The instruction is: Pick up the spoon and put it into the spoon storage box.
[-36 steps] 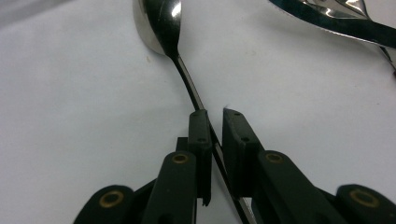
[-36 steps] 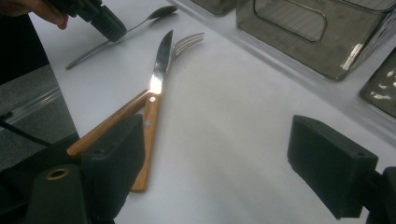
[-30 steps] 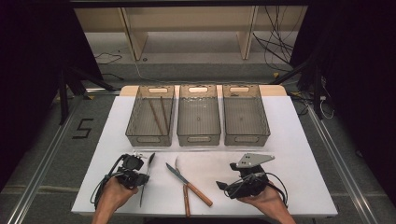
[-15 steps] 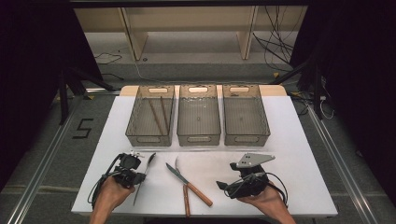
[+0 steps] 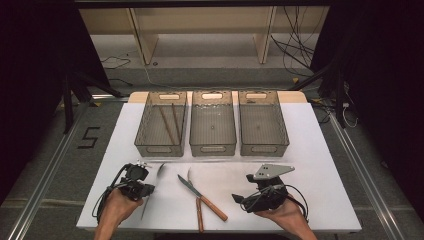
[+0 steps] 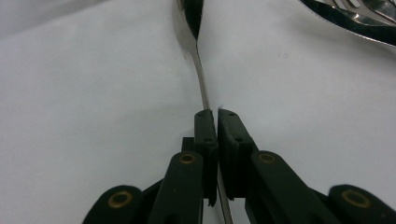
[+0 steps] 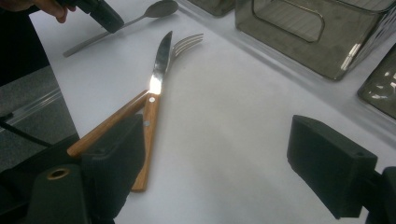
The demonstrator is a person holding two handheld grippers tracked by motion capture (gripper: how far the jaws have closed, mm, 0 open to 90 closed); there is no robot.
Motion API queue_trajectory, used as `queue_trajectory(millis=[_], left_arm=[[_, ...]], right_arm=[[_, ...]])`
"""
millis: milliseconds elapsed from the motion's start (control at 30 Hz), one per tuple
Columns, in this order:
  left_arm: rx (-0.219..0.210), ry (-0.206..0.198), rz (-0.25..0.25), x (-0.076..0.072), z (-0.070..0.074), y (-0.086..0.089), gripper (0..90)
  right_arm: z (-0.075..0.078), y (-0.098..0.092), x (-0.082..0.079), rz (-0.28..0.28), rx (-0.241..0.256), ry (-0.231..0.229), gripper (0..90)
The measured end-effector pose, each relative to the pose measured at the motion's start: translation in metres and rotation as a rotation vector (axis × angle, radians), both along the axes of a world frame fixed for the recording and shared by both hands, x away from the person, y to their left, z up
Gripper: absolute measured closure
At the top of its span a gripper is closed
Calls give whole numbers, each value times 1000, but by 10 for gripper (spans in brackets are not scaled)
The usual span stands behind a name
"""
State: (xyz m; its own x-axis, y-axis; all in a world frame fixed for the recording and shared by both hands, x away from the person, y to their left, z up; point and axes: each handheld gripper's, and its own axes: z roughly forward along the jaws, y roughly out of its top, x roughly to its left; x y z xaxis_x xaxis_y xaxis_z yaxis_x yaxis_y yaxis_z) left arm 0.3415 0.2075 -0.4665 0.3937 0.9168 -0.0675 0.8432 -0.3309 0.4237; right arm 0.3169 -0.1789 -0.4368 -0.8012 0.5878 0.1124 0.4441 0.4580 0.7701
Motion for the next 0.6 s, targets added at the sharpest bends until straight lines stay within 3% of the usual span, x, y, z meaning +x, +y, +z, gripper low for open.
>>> queue_trajectory(millis=[133, 267, 367, 467, 533, 600], left_arm=[[-7, 6, -2, 1, -4, -3, 829], [17, 7, -11, 1, -6, -8, 822], [6, 8, -3, 1, -5, -5, 830], [26, -2, 12, 1, -1, 0, 866], [1, -2, 17, 2, -2, 3, 884], [6, -7, 12, 2, -2, 2, 885]], right_arm=[[0, 0, 0, 3, 2, 1, 204], [0, 0, 0, 2, 2, 1, 205], [1, -1, 0, 0, 7, 0, 206], [1, -1, 0, 2, 7, 1, 206], [1, 0, 0, 1, 7, 1, 206], [0, 0, 0, 2, 5, 2, 206]])
